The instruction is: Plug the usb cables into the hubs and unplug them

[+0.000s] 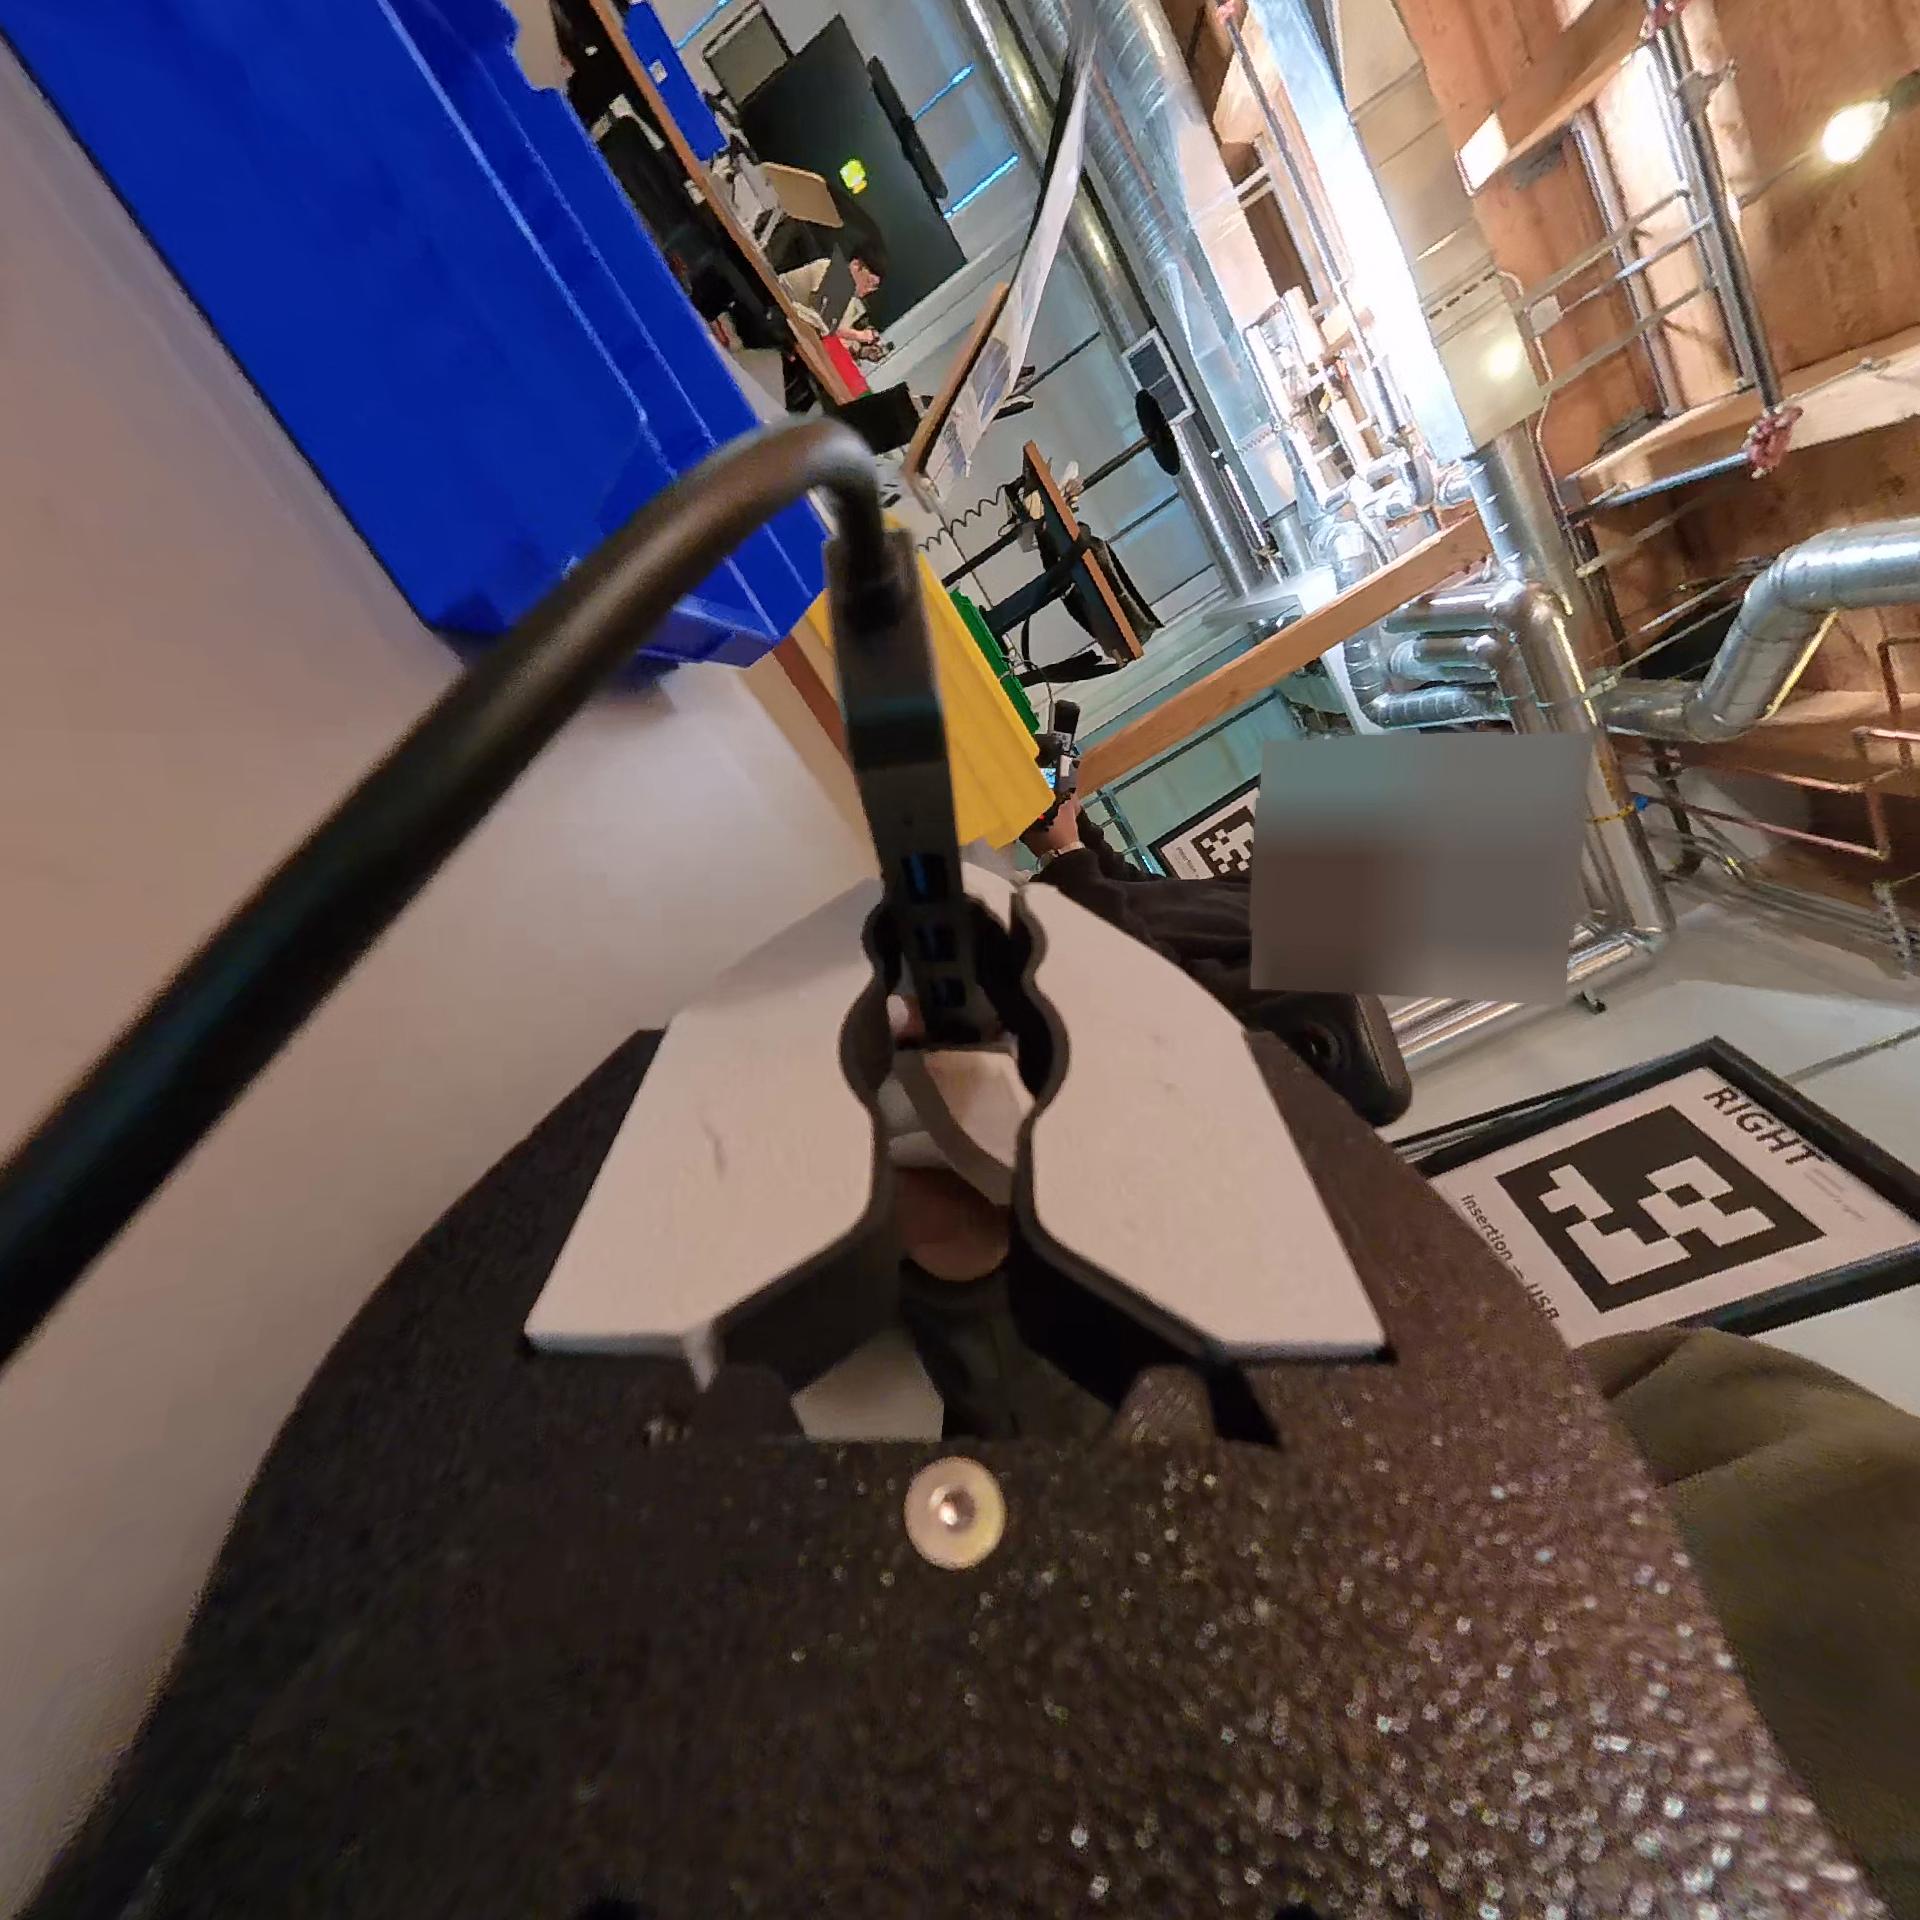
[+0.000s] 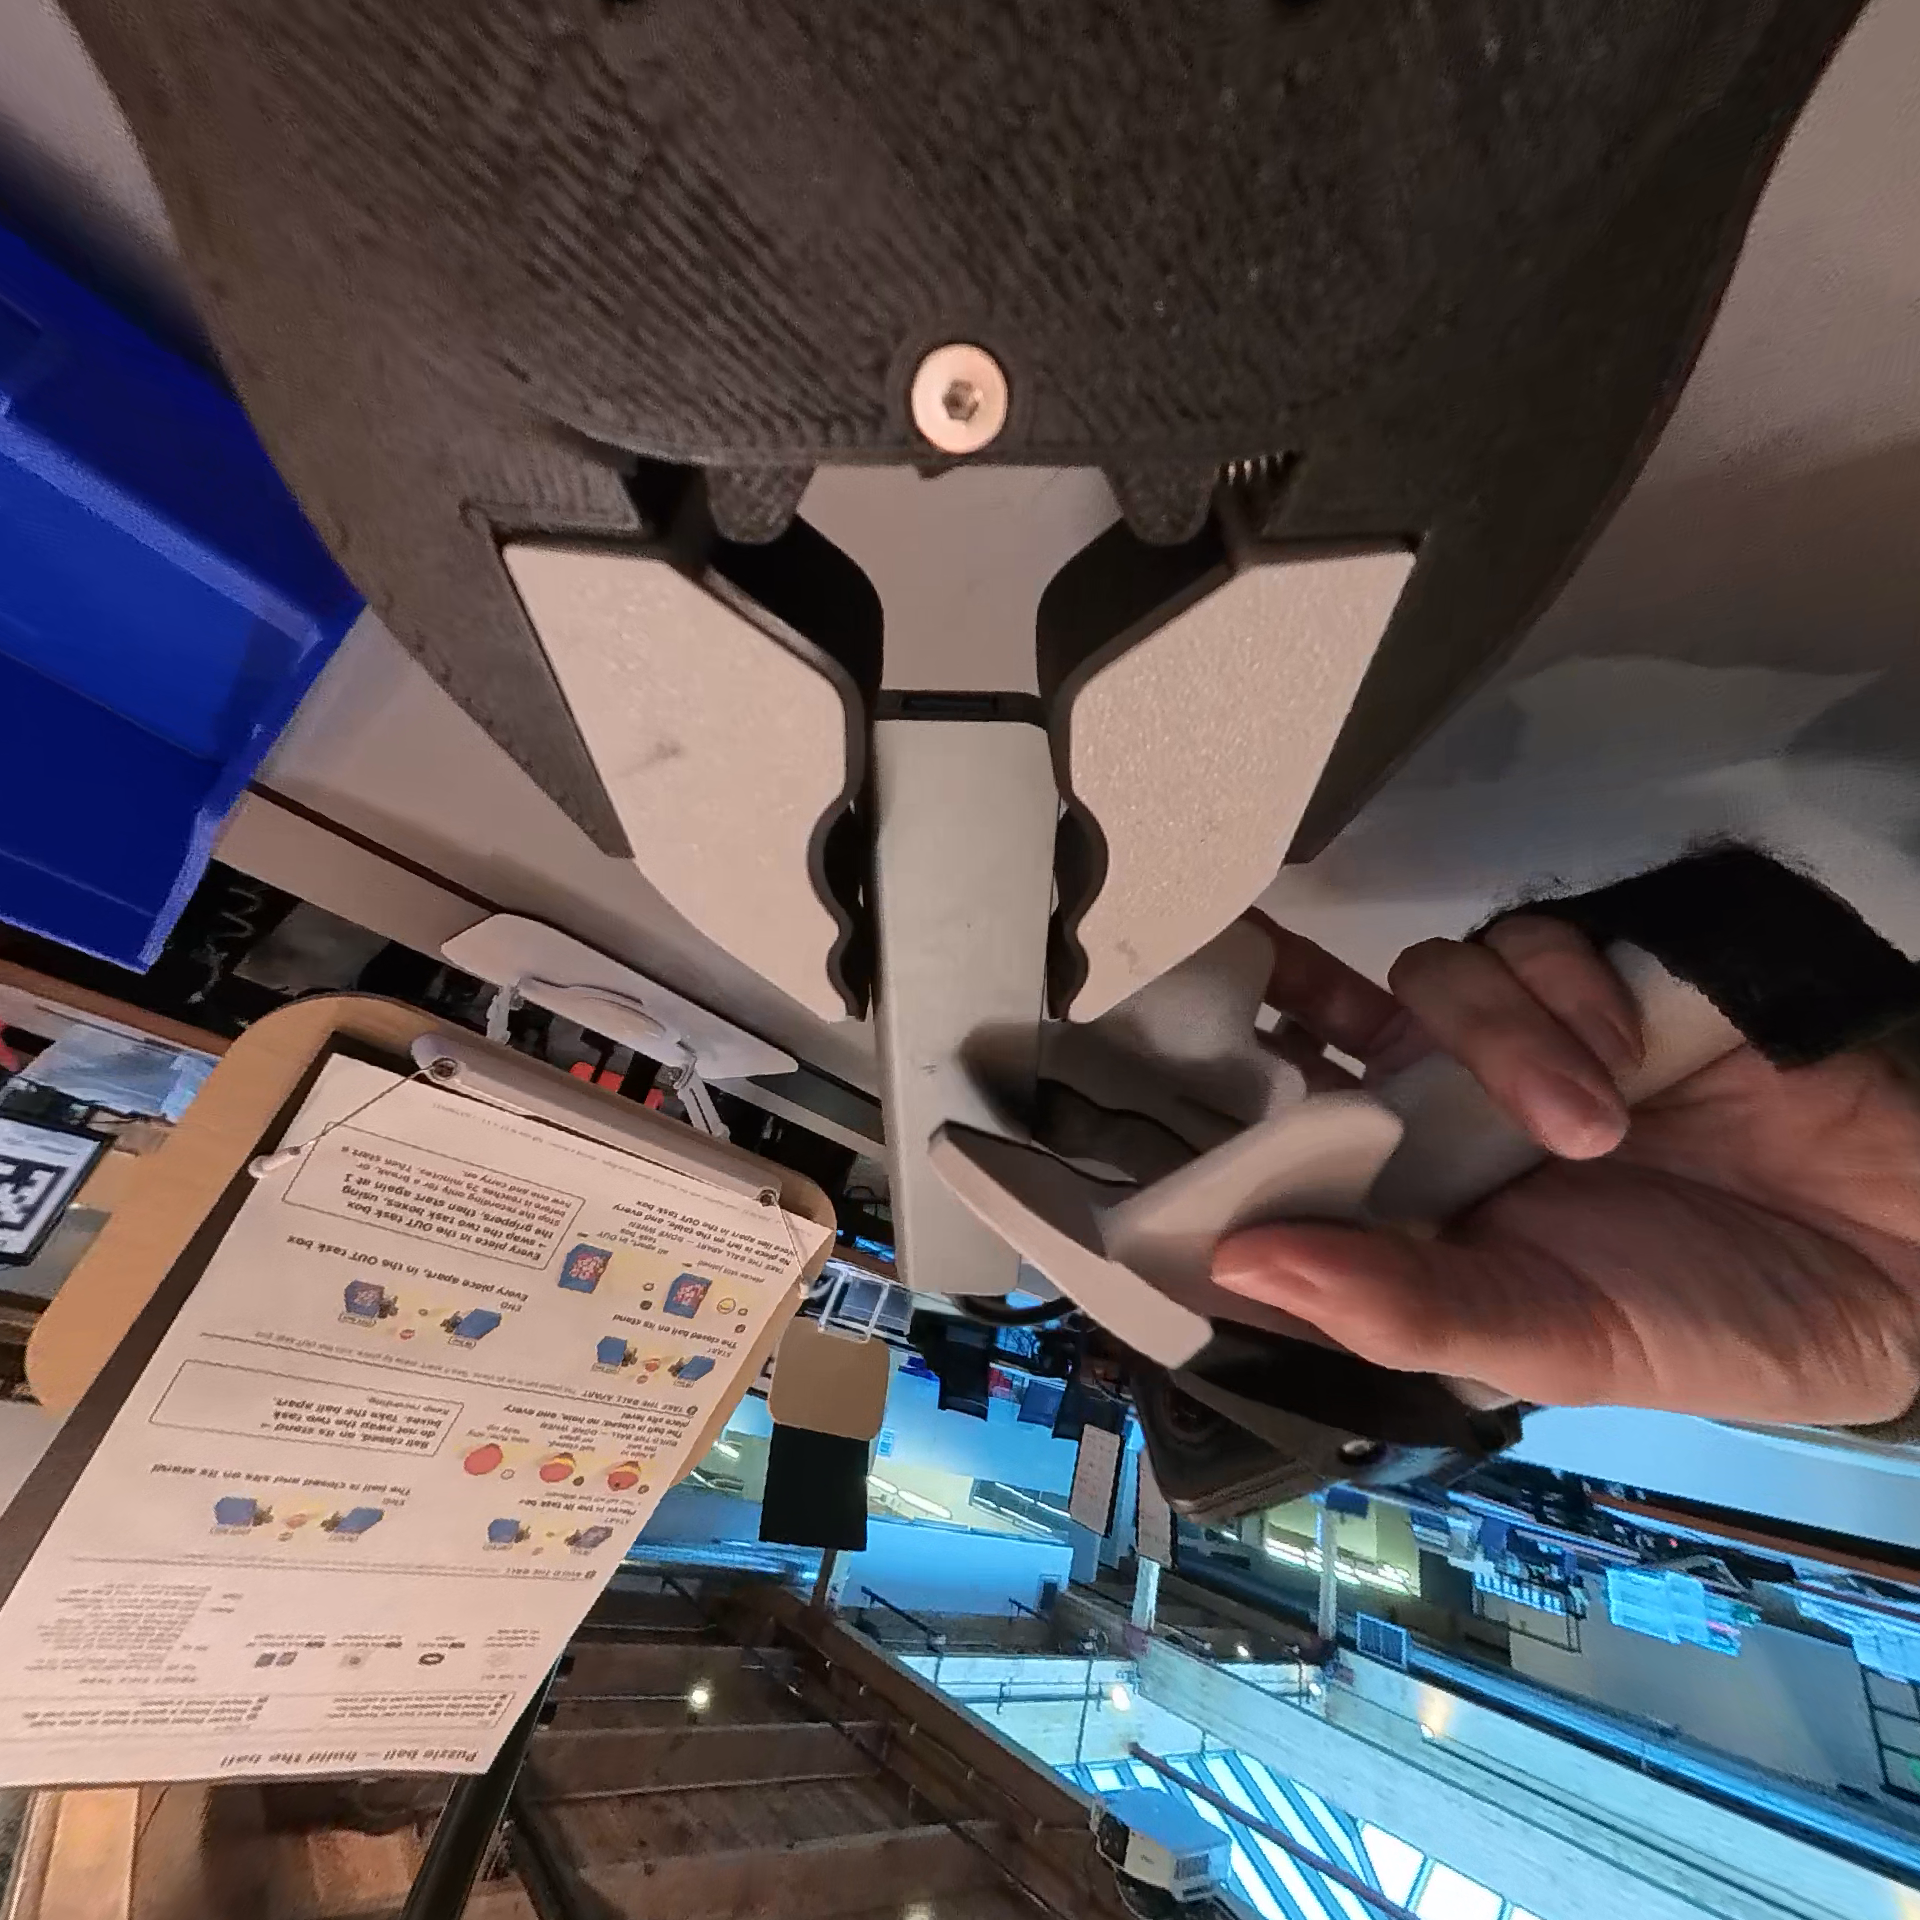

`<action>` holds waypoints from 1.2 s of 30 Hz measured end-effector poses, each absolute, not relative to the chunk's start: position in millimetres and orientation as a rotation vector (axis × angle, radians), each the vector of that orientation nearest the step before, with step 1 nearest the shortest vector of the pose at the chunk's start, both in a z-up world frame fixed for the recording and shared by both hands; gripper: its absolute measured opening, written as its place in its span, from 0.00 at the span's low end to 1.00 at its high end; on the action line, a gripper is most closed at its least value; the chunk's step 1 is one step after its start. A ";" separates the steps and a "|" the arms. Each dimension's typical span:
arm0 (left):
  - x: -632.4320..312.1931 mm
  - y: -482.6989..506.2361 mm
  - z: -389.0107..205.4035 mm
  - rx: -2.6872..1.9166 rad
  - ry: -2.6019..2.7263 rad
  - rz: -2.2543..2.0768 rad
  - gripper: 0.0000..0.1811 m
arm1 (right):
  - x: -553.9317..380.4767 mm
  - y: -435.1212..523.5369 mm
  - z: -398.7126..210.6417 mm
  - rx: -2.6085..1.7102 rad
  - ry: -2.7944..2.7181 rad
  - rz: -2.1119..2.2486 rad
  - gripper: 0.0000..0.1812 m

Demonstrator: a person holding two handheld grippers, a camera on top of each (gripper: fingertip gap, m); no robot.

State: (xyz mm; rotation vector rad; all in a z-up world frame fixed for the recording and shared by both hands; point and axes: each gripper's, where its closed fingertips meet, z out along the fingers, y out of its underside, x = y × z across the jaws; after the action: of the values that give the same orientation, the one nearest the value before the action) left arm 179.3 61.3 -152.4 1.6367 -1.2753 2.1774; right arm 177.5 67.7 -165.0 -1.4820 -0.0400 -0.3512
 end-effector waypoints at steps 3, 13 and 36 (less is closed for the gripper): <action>179.0 58.7 -153.4 1.634 -1.345 2.178 0.13 | 185.7 62.7 -160.6 -1.450 0.023 -0.309 0.18; 172.2 87.6 -131.0 1.740 -1.776 2.248 0.15 | 210.5 47.5 -153.4 -1.379 0.163 -0.262 0.18; 79.8 438.2 -200.7 2.723 -2.386 0.389 0.52 | 229.9 34.5 -153.2 -1.375 0.183 -0.305 0.18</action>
State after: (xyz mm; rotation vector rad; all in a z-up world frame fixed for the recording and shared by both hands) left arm 79.8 438.2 -200.7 2.7231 -2.3857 0.3889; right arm 229.9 34.5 -153.2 -1.3753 0.1833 -0.3050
